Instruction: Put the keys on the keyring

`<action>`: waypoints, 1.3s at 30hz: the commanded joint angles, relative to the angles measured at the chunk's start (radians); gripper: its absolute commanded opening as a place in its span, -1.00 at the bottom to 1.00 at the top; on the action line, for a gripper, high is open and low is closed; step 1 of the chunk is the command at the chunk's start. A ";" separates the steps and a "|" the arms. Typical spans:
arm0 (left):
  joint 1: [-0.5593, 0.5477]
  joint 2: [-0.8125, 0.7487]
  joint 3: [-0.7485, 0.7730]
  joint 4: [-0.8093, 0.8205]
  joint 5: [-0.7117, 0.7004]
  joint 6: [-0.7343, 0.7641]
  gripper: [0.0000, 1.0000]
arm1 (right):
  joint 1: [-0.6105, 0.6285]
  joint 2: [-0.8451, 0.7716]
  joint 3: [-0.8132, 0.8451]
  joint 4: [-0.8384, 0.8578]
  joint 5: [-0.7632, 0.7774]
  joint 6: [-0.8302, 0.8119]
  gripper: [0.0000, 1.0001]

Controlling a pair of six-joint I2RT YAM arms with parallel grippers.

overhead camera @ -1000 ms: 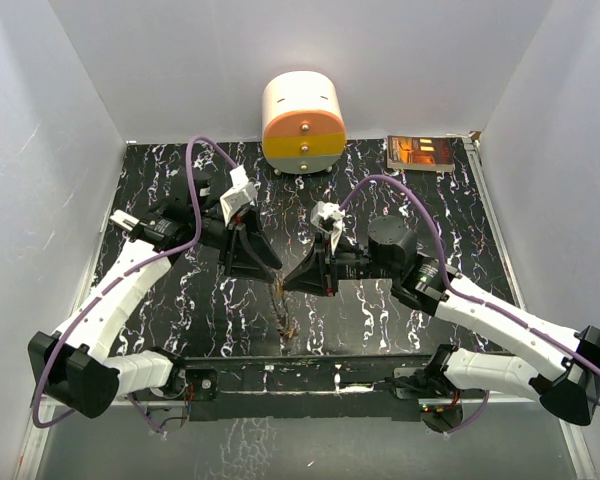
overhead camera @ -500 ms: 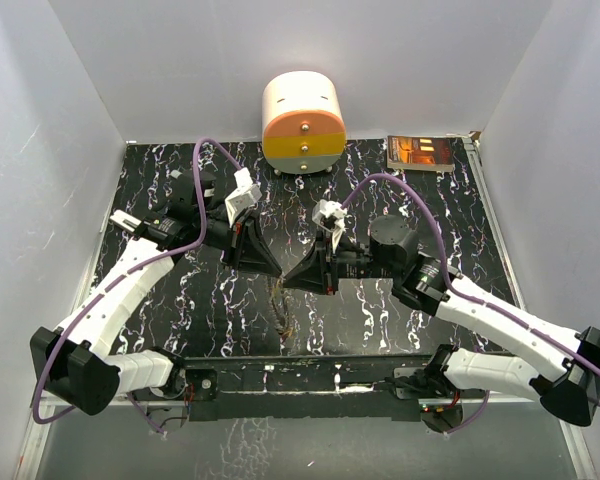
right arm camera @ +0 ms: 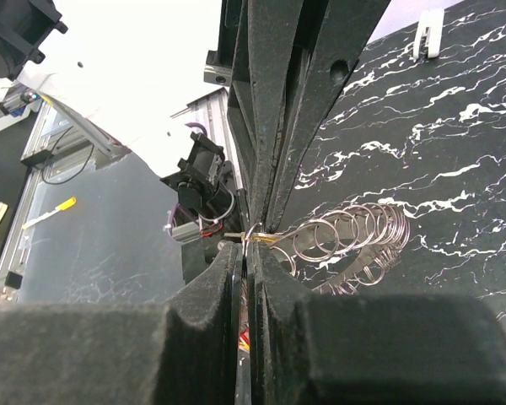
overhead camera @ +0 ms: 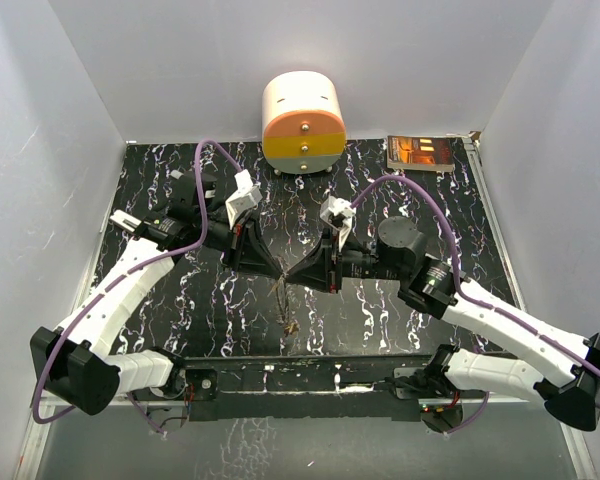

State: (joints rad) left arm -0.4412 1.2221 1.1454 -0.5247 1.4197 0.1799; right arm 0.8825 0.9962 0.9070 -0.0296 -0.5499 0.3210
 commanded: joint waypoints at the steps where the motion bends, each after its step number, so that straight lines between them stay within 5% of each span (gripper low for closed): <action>1: -0.009 -0.002 0.039 -0.023 0.018 0.032 -1.00 | 0.003 -0.037 0.024 0.109 0.030 -0.005 -0.85; 7: -0.010 -0.001 0.042 -0.016 0.015 0.022 -0.97 | 0.002 -0.026 0.025 0.109 0.019 -0.005 -0.85; 12: -0.011 0.016 0.059 -0.004 0.030 0.012 -0.22 | 0.002 -0.015 0.027 0.109 0.002 -0.003 -0.85; 18: -0.023 0.030 0.066 -0.004 0.026 0.015 -0.07 | 0.003 -0.011 0.027 0.118 -0.005 0.001 -0.85; 21: -0.027 0.036 0.069 -0.001 0.018 0.014 -0.17 | 0.002 -0.007 0.026 0.127 -0.015 0.008 -0.85; 27: -0.028 0.033 0.071 -0.004 0.021 0.017 -0.99 | 0.002 -0.015 0.023 0.128 -0.007 0.010 -0.84; 39: -0.027 0.021 0.080 -0.034 0.004 0.046 -1.00 | -0.013 -0.060 0.006 0.079 0.072 0.043 -0.84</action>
State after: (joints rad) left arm -0.4637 1.2629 1.1847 -0.5327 1.4185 0.1905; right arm 0.8757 0.9836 0.9009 -0.0441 -0.5110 0.3485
